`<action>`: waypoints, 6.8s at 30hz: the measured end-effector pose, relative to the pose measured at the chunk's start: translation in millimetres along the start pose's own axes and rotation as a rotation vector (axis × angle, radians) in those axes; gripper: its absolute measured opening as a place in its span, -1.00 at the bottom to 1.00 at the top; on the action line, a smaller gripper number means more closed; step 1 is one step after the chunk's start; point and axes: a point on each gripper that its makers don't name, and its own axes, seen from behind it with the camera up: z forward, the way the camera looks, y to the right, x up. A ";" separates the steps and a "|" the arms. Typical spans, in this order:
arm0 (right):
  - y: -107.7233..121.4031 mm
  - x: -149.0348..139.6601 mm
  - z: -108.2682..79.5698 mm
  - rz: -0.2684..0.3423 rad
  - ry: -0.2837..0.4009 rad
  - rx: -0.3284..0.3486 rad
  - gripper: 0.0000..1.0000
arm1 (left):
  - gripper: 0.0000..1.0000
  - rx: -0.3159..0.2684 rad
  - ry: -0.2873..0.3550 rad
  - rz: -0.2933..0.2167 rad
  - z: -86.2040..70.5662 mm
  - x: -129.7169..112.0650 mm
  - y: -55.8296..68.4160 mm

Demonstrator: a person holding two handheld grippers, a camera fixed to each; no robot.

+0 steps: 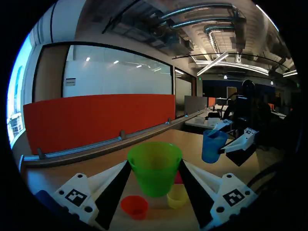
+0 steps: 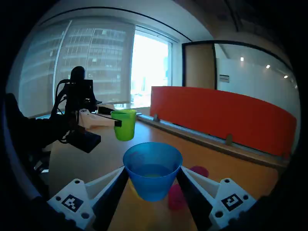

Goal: Pour water

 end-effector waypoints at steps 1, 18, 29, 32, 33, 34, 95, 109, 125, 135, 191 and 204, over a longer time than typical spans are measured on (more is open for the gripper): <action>-0.4 1.5 -0.3 -0.002 0.003 0.001 0.76 | 0.73 -0.003 0.008 -0.002 -1.3 0.9 2.5; -8.4 25.1 1.8 -0.037 0.041 0.012 0.75 | 0.73 -0.024 0.049 0.000 -17.1 1.1 31.7; -6.8 41.6 4.1 -0.019 0.108 0.004 0.76 | 0.73 -0.036 0.041 -0.004 -19.5 -6.9 40.0; -5.3 46.5 3.6 -0.015 0.127 0.002 0.76 | 0.73 -0.048 0.041 -0.002 -19.8 -6.3 43.9; -4.8 47.9 3.4 -0.014 0.132 0.001 0.76 | 0.73 -0.051 0.040 -0.001 -19.9 -6.2 45.1; -4.3 49.3 3.4 -0.014 0.138 0.000 0.76 | 0.73 -0.053 0.038 0.001 -20.0 -6.1 46.1; -25.6 128.8 37.5 -0.602 0.135 0.040 0.76 | 0.72 -0.190 0.019 -0.011 -17.4 -27.9 98.5; -30.8 139.4 50.1 -0.727 0.123 0.049 0.76 | 0.72 -0.201 0.020 0.000 -18.6 -23.2 100.6; -37.7 149.2 62.1 -0.840 0.122 0.058 0.76 | 0.72 -0.200 0.030 0.011 -19.6 -17.7 95.8; -37.8 153.2 66.7 -0.916 0.117 0.049 0.76 | 0.73 -0.200 0.030 0.013 -18.5 -16.1 94.0; -12.6 166.1 88.9 -1.144 0.108 -0.023 0.75 | 0.72 -0.195 0.049 0.037 -0.4 -7.4 81.9; -11.3 170.6 92.4 -1.178 0.114 -0.031 0.76 | 0.72 -0.191 0.049 0.036 1.0 -8.6 76.6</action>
